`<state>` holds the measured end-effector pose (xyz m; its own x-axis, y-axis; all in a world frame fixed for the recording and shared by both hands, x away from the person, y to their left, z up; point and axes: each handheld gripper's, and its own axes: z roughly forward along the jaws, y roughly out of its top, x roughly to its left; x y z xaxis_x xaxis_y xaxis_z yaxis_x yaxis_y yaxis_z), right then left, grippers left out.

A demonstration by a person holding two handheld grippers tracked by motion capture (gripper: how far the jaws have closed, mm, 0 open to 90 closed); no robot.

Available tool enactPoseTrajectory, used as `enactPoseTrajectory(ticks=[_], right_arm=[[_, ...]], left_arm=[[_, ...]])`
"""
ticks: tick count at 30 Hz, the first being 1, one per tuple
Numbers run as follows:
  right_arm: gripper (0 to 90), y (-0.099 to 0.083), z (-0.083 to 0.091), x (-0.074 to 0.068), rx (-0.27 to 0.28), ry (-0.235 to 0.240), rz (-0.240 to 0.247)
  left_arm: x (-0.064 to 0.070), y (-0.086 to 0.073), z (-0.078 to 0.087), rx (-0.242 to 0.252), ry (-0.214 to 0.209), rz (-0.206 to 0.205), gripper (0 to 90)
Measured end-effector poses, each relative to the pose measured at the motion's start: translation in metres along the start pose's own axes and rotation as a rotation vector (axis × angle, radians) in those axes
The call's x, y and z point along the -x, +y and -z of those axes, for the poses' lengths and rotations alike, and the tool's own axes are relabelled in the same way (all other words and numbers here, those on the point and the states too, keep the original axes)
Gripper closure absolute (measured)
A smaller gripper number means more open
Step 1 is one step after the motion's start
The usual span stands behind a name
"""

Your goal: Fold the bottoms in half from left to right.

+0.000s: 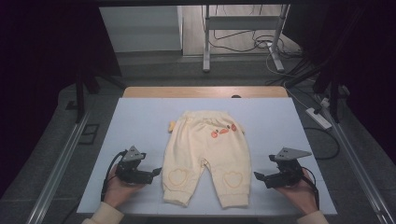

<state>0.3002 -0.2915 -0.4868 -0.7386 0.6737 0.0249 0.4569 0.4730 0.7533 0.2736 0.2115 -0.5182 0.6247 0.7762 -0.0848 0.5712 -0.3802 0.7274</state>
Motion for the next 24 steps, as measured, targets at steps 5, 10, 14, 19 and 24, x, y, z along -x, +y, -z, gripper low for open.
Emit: enactPoseTrajectory(ticks=[5, 10, 14, 19, 24], right_arm=[[7.7, -0.0005, -0.0001, -0.0002, 0.005, 0.012, -0.002], [7.8, -0.0019, 0.0012, -0.0005, 0.001, 0.01, -0.001], [7.8, -0.0009, 0.0003, 0.0, 0.004, 0.015, -0.008], [7.8, 0.0021, -0.004, -0.0031, -0.009, 0.012, 0.011], [7.9, 0.0069, -0.0055, -0.004, 0.0, 0.017, 0.011]], left_arm=[[0.0007, 0.0018, 0.0006, 0.009, -0.002, -0.001, 11.2], [0.0007, 0.0019, 0.0005, 0.008, 0.002, -0.006, 11.2], [-0.0005, 0.0013, -0.0009, 0.007, -0.004, -0.003, 11.4], [-0.0016, 0.0002, -0.0011, 0.005, -0.002, -0.007, 11.5], [-0.0012, 0.0006, 0.0001, 0.008, -0.003, -0.011, 11.7]])
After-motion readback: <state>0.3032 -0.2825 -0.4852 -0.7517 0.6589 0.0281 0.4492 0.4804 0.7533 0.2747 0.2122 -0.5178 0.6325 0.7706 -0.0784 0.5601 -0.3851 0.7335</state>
